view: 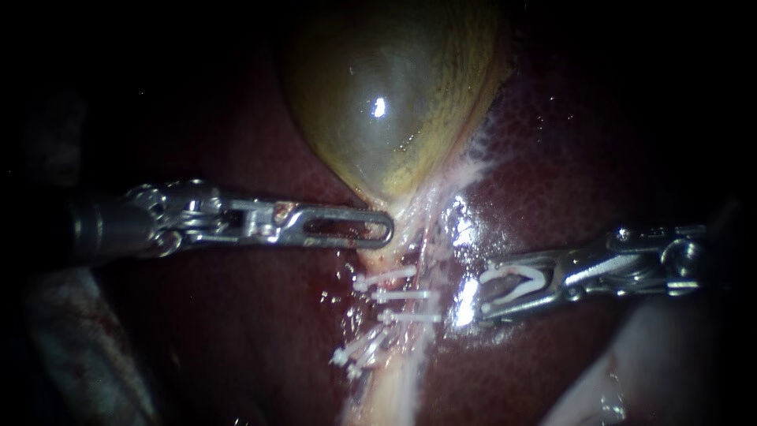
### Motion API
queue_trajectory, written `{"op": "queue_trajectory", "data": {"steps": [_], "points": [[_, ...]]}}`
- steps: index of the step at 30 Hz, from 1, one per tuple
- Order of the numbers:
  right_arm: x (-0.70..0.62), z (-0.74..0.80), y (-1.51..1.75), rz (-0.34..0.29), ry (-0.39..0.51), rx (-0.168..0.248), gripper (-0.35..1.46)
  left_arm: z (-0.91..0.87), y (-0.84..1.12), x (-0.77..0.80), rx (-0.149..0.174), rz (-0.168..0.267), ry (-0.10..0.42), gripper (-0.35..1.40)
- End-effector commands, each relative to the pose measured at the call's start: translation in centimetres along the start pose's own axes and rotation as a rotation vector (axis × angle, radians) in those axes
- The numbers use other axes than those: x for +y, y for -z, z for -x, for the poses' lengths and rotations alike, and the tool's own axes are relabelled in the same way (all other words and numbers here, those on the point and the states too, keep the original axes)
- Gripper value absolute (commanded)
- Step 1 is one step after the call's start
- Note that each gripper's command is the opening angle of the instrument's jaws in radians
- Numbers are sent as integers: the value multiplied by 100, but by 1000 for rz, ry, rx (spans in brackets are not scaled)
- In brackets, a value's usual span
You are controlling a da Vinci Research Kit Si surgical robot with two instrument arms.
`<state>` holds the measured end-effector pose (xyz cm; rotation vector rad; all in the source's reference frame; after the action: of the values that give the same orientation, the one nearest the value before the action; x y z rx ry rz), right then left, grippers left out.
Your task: Clipping third clip right tube
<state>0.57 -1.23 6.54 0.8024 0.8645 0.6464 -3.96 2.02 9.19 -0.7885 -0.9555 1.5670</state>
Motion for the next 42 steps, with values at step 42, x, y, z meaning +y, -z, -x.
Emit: {"op": "queue_trajectory", "data": {"steps": [42], "points": [[44, -18, -88, 28, -144, 32, 57, 13, 72, 67, -47, 12, 16, -35]]}}
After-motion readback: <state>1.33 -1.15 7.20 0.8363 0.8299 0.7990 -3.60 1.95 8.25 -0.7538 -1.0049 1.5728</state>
